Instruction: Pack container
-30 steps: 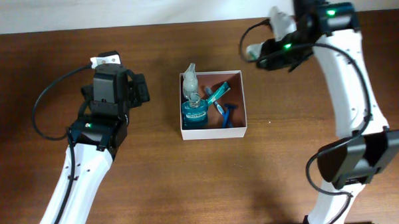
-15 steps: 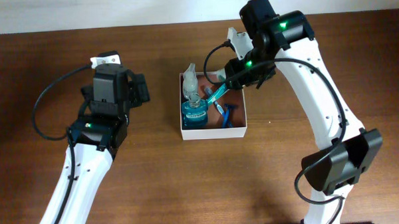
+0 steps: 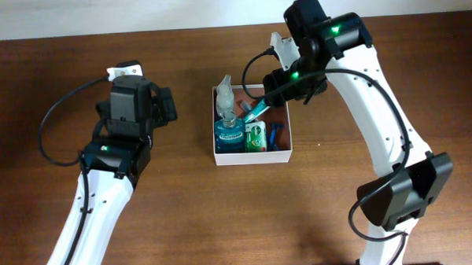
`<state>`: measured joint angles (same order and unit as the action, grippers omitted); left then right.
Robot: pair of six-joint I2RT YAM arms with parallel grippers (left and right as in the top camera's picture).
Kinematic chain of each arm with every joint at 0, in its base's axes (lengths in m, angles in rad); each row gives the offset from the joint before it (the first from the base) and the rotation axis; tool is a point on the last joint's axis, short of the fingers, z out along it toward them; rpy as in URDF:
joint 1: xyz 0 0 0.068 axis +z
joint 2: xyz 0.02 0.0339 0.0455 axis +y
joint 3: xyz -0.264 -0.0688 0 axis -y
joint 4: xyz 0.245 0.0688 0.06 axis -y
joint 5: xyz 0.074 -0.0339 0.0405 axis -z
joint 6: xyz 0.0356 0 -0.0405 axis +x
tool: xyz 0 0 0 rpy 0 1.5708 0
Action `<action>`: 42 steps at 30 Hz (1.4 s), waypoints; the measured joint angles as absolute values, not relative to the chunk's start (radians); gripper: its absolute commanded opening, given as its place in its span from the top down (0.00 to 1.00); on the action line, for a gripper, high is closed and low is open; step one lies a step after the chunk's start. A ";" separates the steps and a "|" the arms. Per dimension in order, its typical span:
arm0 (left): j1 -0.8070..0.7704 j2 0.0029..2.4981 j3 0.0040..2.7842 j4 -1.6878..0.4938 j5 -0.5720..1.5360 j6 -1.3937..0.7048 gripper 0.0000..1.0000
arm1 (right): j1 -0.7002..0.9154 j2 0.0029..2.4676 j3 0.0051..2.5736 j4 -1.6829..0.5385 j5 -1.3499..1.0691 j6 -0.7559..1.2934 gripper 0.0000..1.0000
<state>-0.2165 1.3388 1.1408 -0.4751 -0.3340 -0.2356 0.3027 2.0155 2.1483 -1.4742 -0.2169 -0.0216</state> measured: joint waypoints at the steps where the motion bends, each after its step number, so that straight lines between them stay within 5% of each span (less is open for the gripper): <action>1: -0.216 1.339 1.141 -0.475 -0.334 -0.235 0.01 | 0.296 2.014 2.148 -1.474 -0.216 -0.022 0.23; 7: -0.216 1.339 1.141 -0.475 -0.334 -0.236 0.01 | 0.231 1.906 2.138 -1.500 -0.206 -0.019 0.22; 13: -0.216 1.339 1.141 -0.475 -0.334 -0.235 0.01 | 0.223 1.585 2.136 -1.536 -0.199 -0.007 0.01; 25: -0.216 1.339 1.141 -0.476 -0.334 -0.236 0.01 | 0.224 0.881 2.096 -1.625 -0.102 0.053 0.01; 42: -0.216 1.339 1.141 -0.476 -0.334 -0.235 0.00 | 0.224 0.225 1.364 -1.406 0.022 0.161 0.01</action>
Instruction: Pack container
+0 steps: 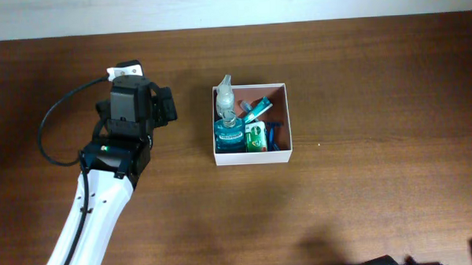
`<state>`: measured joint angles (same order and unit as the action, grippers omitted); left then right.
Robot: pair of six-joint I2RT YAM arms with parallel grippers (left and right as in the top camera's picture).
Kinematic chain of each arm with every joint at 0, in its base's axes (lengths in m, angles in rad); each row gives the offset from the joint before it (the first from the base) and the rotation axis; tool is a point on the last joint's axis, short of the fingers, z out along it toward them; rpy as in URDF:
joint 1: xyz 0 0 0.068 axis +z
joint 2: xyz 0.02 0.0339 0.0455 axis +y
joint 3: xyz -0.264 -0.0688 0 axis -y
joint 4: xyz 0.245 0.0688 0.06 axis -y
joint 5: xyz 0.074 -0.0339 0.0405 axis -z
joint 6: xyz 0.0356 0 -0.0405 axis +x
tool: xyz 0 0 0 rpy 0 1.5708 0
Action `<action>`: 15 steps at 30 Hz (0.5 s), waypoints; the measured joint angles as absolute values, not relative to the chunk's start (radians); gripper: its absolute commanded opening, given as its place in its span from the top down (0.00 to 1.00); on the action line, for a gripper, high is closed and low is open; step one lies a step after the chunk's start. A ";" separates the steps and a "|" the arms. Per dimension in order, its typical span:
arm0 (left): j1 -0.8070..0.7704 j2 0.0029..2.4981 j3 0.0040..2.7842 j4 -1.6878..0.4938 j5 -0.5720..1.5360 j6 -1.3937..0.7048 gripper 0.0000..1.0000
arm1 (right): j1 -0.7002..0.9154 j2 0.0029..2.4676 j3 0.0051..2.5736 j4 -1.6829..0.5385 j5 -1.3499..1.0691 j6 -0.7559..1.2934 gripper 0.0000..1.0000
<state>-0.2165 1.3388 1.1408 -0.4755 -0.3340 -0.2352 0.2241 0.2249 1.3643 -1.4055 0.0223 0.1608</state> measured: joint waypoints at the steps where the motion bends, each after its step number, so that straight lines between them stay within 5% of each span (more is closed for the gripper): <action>1: -0.216 1.339 1.141 -0.476 -0.334 -0.235 0.01 | 0.224 0.220 1.311 -1.404 0.022 0.162 0.01; 15: -0.216 1.339 1.141 -0.475 -0.334 -0.235 0.01 | 0.224 0.223 1.090 -1.157 -0.049 0.151 0.01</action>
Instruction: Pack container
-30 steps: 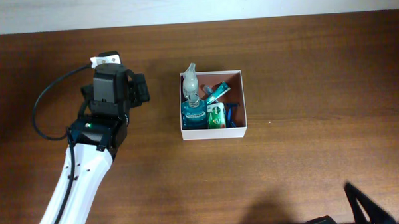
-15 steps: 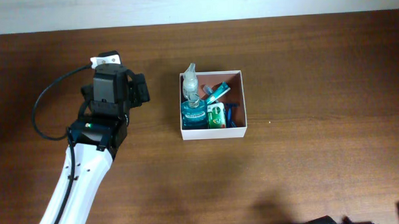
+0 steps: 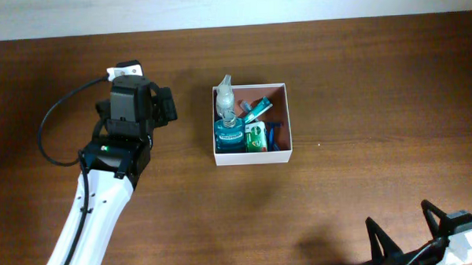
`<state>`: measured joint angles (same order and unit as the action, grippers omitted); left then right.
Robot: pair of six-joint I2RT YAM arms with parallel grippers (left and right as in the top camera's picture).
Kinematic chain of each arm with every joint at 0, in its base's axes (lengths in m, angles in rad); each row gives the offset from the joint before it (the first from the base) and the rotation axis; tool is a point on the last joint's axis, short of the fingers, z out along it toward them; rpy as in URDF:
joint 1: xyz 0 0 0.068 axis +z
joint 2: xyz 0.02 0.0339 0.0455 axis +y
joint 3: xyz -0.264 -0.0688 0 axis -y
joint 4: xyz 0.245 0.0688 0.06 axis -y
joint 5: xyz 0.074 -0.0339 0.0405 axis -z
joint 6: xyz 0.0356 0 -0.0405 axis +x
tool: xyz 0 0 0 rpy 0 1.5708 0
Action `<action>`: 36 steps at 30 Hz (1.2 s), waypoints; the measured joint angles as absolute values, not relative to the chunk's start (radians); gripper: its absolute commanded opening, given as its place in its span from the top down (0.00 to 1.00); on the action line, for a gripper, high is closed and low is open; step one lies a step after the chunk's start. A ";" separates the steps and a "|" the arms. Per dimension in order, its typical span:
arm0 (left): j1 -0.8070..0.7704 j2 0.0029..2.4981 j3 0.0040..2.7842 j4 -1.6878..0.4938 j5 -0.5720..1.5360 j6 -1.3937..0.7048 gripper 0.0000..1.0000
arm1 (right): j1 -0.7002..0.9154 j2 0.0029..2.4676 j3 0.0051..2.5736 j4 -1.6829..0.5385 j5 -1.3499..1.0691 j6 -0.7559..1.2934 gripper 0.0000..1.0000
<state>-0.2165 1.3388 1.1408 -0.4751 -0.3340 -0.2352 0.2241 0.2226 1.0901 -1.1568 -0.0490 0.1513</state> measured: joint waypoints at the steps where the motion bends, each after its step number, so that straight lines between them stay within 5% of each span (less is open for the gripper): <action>1: -0.216 1.339 1.141 -0.476 -0.334 -0.235 0.01 | 0.224 0.220 1.068 -1.082 -0.047 0.138 0.01; 13: -0.216 1.339 1.141 -0.476 -0.334 -0.235 0.01 | 0.224 0.198 0.396 -0.175 -0.054 -0.038 0.01; 36: -0.216 1.339 1.141 -0.476 -0.334 -0.235 0.01 | -0.019 0.014 0.010 0.001 -0.062 -0.072 0.01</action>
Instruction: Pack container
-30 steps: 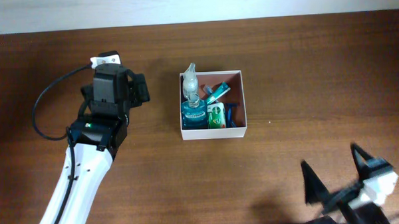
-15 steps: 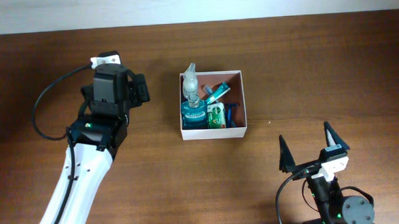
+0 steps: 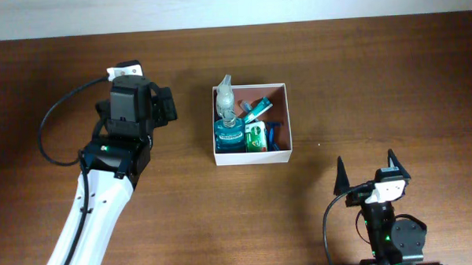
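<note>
The white box (image 3: 251, 156) stands mid-table. It holds a blue bottle with a clear pump top (image 3: 229, 133), a green packet (image 3: 257, 136), a teal tube (image 3: 257, 109) and a blue item (image 3: 278, 135). My right gripper (image 3: 366, 170) is open and empty near the front right of the table. Its two black fingertips (image 3: 339, 176) point toward the far side, well short of the box. My left arm (image 3: 129, 113) rests left of the box, and its wrist hides the fingers.
The brown wooden table (image 3: 376, 80) runs back to a pale wall strip. A black cable (image 3: 58, 115) loops out to the left of the left arm. The right arm's base (image 3: 393, 237) sits at the front edge.
My right gripper was at the bottom right edge, fingers spread. It is now further left and further from the front edge, still open. The box, its contents and the left arm are unchanged.
First my right gripper was over the back of the box at the teal tube. Then the right arm was out of view and the tube lay in the box. The gripper then showed at the front right edge, and now stands open front right.
</note>
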`<state>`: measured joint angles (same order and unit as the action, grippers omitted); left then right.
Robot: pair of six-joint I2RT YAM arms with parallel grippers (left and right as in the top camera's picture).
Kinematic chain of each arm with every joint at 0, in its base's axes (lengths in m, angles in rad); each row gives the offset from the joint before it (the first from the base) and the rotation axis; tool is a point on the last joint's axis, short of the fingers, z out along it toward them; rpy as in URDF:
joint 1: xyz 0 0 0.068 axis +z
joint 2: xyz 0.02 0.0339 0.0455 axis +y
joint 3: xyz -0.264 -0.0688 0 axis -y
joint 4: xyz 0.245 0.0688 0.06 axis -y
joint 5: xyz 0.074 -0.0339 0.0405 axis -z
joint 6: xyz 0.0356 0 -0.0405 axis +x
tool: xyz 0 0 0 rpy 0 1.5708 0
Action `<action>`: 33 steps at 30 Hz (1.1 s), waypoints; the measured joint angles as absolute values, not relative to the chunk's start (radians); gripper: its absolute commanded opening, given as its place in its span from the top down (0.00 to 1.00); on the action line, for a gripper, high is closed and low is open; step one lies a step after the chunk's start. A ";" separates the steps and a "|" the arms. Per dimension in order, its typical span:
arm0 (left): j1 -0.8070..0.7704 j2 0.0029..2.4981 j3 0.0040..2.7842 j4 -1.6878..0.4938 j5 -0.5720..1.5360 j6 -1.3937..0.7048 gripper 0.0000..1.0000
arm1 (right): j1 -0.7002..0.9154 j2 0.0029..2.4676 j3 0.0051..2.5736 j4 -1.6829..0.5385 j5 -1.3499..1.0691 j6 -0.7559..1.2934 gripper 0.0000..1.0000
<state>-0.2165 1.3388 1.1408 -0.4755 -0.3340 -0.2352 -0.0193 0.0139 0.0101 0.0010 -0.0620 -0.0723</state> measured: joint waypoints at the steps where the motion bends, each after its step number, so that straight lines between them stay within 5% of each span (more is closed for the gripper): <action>1: -0.216 1.339 1.141 -0.475 -0.334 -0.235 0.01 | -0.019 0.014 0.010 -0.002 -0.062 -0.081 0.01; 33: -0.216 1.339 1.141 -0.475 -0.334 -0.235 0.01 | -0.019 0.012 0.010 -0.067 -0.062 -0.134 0.01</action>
